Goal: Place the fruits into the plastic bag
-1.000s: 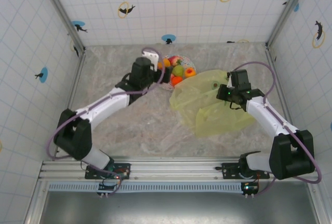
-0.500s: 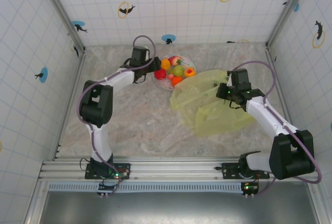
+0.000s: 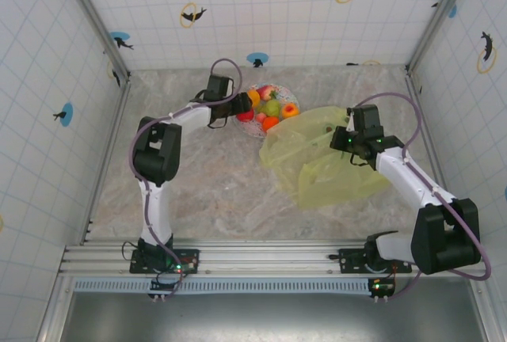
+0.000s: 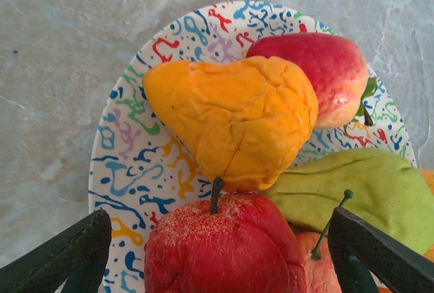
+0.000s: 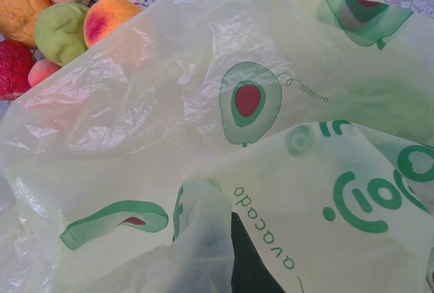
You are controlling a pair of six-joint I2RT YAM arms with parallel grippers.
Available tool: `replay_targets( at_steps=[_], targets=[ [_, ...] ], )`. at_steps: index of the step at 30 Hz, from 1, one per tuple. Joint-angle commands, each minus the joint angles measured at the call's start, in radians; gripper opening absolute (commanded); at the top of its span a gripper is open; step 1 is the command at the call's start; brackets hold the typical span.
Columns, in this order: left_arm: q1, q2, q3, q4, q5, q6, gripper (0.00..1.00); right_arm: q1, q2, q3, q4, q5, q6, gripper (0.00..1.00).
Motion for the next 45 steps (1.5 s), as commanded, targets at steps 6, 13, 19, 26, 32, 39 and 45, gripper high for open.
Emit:
replay_targets(
  at_steps=[6, 13, 19, 26, 32, 39, 45],
  targets=[
    [-0.002, 0.036, 0.013, -0.001, 0.065, -0.025, 0.81, 0.003, -0.013, 0.007, 0.032, -0.002, -0.001, 0.00],
    [-0.002, 0.047, 0.010, -0.009, 0.069, -0.022, 0.79, 0.002, -0.011, 0.007, 0.033, -0.003, -0.002, 0.00],
    [-0.003, 0.053, 0.011, -0.016, 0.068, -0.019, 0.78, 0.002, -0.010, 0.007, 0.035, -0.008, -0.001, 0.00],
    [-0.002, 0.064, 0.014, -0.013, 0.079, -0.025, 0.75, 0.001, -0.013, 0.008, 0.033, -0.008, 0.000, 0.00],
    [-0.003, 0.057, 0.014, -0.014, 0.085, -0.026, 0.68, 0.001, -0.013, 0.009, 0.031, -0.006, 0.000, 0.00],
    [-0.003, -0.066, -0.049, 0.013, 0.070, -0.032, 0.62, 0.001, -0.019, 0.005, 0.033, -0.006, 0.002, 0.00],
    [-0.024, -0.372, -0.376, 0.187, 0.100, -0.074, 0.60, 0.001, -0.026, -0.007, 0.049, -0.027, 0.023, 0.00]
  ],
)
